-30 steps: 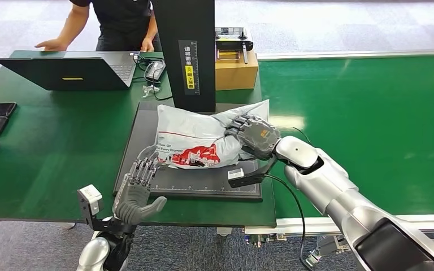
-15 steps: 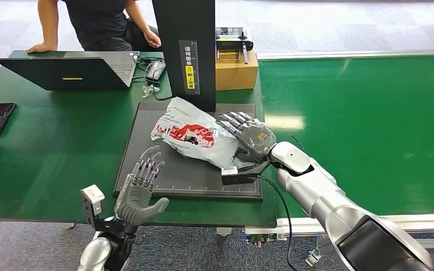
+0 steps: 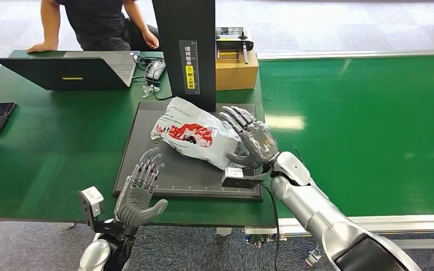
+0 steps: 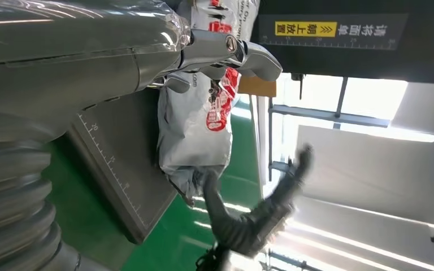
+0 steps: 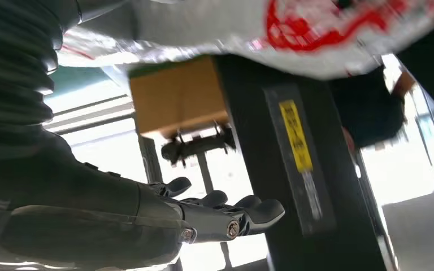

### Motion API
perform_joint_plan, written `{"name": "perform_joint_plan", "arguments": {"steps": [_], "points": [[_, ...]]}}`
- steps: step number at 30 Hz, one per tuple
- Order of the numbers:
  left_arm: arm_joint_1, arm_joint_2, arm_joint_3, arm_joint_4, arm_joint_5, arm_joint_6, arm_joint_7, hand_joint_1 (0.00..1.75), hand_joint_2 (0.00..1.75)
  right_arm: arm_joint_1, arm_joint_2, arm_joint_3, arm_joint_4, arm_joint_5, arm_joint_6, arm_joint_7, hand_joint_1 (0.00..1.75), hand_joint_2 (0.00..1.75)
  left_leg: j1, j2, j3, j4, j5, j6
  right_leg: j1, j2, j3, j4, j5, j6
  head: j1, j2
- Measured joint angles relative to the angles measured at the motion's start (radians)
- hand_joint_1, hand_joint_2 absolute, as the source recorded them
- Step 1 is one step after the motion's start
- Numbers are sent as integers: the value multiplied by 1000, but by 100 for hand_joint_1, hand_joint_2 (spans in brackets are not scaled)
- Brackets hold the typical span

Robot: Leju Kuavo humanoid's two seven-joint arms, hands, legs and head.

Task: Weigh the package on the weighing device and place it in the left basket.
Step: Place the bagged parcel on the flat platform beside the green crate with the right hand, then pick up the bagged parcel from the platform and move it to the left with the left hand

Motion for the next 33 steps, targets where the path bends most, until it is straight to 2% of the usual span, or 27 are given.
{"name": "perform_joint_plan", "arguments": {"steps": [6,11,14,16,19,21,26,33], "points": [[28,8,3,-9,18,23,11,0,175,200,-51,-115,-384,-215,29,-2,0,175,0,-1,-1,0,-1,0,0,-1,0,0,-1,0,0,0],[45,11,5,-23,56,-6,16,0,175,322,-72,-206,-582,-360,62,-16,0,175,0,0,0,0,-2,0,0,0,0,-1,-1,1,0,0],[65,11,5,-50,88,-51,18,0,175,428,-72,-283,-695,-559,129,-19,0,175,0,-2,0,0,-2,0,0,-2,0,-1,-2,1,0,0],[71,12,2,-68,81,-60,20,0,175,509,-64,-347,-753,-619,188,-20,0,175,0,-4,-1,0,-2,0,0,-4,0,-1,-2,1,0,0],[62,13,1,-74,83,-69,14,0,175,616,-36,-433,-803,-596,275,-21,0,175,0,-4,-1,0,-2,0,0,-4,0,-1,-2,0,0,0],[43,13,2,-71,93,-74,-3,0,175,662,-9,-467,-823,-578,296,-21,0,175,0,-4,-1,0,-2,0,0,-3,0,-1,-2,0,0,0],[-15,12,4,-69,96,-84,-32,0,175,687,53,-527,-872,-627,331,-8,0,175,0,-3,0,0,-1,-1,0,-3,1,-1,-1,-1,0,0],[-31,1,1,-112,71,-51,-21,0,175,675,106,-586,-855,-627,555,172,0,175,0,-3,0,0,-1,-1,0,-3,1,0,-1,-1,0,0]]}}
